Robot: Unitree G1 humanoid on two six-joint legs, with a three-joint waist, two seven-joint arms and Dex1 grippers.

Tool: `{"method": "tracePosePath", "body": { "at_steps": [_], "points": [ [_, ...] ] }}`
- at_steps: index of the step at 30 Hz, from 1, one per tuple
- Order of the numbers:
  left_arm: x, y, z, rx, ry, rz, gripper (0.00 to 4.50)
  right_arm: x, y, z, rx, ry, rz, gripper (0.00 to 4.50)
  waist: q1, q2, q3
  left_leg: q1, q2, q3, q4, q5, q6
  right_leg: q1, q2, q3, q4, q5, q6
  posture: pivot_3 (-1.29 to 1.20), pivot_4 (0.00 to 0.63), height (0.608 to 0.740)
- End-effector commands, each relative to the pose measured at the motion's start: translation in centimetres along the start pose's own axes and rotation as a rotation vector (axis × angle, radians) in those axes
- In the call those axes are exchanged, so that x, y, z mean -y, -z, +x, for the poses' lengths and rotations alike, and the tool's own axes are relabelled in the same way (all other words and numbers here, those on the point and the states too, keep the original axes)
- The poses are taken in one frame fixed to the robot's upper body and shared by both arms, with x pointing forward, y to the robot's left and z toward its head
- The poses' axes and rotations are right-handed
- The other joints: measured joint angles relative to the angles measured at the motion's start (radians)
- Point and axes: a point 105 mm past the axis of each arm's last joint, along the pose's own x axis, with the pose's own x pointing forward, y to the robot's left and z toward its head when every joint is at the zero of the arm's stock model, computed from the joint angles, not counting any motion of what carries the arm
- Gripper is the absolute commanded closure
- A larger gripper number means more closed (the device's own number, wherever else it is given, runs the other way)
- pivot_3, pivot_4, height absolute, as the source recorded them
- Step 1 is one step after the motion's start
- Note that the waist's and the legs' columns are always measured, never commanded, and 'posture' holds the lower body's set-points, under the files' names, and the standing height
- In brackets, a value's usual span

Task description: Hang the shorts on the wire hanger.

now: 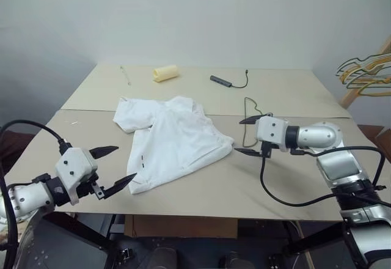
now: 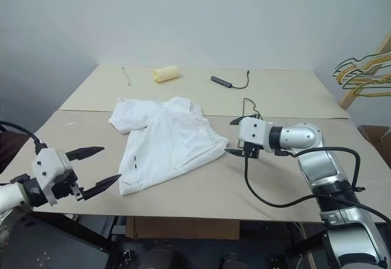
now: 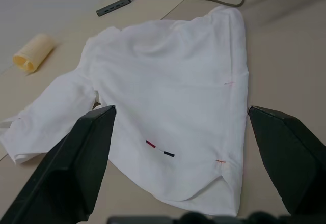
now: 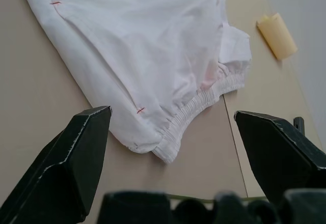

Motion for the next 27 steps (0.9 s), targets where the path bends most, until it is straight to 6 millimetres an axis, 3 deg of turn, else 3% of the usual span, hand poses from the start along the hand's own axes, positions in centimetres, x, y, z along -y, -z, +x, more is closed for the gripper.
{"method": "tracePosePath", "body": {
  "at_steps": [1,7,19,23,27],
  "points": [
    [-0.5,-0.7,0.2,0.017,-0.007,0.018,0.0,0.9,-0.9,-0.6,0.019,0.045,-0.033,0.01,0.0,0.0,0.0,0.0,0.0,0.0,0.0,0.0,0.0,0.0,0.0,0.0,0.0,0.0,0.0,0.26,0.0,0.74],
    [-0.7,-0.9,0.4,0.024,-0.019,0.013,0.0,1.0,-0.9,-0.6,0.014,0.051,-0.032,0.01,-0.002,0.0,0.0,0.0,0.0,0.0,0.0,0.0,0.0,0.0,0.0,0.0,0.0,0.0,0.0,0.25,0.0,0.74],
    [0.9,-0.2,1.7,-0.027,0.104,0.001,0.0,0.7,-0.3,-0.6,-0.007,0.067,-0.01,0.01,-0.003,0.0,0.0,0.0,0.0,0.0,0.0,0.0,0.0,0.0,0.0,0.0,0.0,0.0,0.0,0.22,0.0,0.74],
    [4.2,-0.5,1.9,-0.001,0.303,-0.049,0.0,0.5,-0.2,-0.9,-0.014,0.071,0.001,0.01,-0.007,0.0,0.0,-0.001,0.0,0.0,0.0,0.0,0.0,0.0,0.0,0.0,0.0,0.0,0.0,0.2,0.0,0.74],
    [5.9,1.2,2.8,-0.06,0.363,-0.037,0.0,0.1,0.1,-1.0,-0.027,0.07,0.005,0.01,-0.021,0.0,0.0,-0.001,0.0,0.0,0.0,0.0,0.0,0.0,0.0,0.0,-0.001,0.0,0.0,0.19,0.0,0.74]
  ]
}}
